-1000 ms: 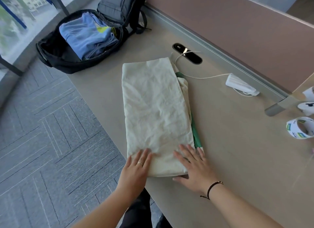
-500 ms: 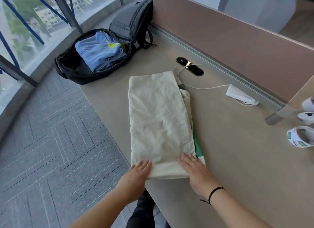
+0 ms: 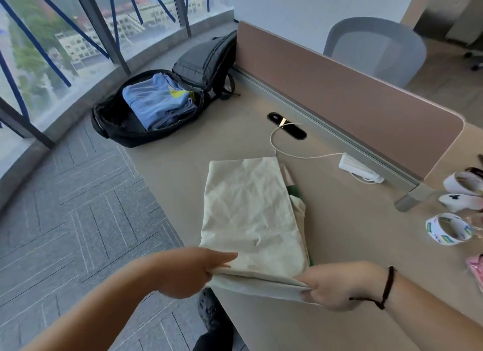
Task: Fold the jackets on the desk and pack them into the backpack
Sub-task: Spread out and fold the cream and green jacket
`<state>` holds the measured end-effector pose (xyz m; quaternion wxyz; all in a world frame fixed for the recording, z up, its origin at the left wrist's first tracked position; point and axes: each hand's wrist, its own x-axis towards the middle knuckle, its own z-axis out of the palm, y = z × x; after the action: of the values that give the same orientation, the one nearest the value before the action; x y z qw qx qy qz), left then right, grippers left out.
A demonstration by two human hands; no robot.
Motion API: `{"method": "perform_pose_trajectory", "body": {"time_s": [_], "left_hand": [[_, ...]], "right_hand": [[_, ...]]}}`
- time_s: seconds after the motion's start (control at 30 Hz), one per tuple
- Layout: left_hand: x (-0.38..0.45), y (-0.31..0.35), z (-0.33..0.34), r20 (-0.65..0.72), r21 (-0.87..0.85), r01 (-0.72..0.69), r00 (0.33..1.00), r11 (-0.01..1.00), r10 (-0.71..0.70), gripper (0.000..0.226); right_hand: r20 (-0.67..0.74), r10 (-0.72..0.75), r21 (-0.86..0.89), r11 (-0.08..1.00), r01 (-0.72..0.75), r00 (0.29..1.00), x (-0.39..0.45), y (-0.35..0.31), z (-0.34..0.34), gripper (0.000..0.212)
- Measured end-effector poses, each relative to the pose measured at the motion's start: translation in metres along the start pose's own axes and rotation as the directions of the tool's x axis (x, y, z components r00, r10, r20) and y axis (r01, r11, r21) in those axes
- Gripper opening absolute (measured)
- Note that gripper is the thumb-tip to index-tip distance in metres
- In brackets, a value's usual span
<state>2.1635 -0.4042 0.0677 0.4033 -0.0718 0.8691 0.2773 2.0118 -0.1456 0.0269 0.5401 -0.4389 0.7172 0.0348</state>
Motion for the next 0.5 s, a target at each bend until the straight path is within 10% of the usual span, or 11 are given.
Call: {"method": "perform_pose_trajectory", "body": {"time_s": [0.33, 0.5], "left_hand": [[0.033, -0.005, -0.17, -0.22, -0.116, -0.064, 0.975, 0.991, 0.037, 0.061], [0.149, -0.037, -0.173, -0.648, -0.064, 0.089, 0.754, 0.994, -0.11, 0.06]], "right_hand": [[-0.231, 0.133, 0.098, 0.989, -0.113, 0.964, -0.008, -0.004, -0.195, 0.018], [-0.396, 0.236, 0.104, 0.972, -0.212, 0.887, 0.107, 0.04, -0.216, 0.028]]}}
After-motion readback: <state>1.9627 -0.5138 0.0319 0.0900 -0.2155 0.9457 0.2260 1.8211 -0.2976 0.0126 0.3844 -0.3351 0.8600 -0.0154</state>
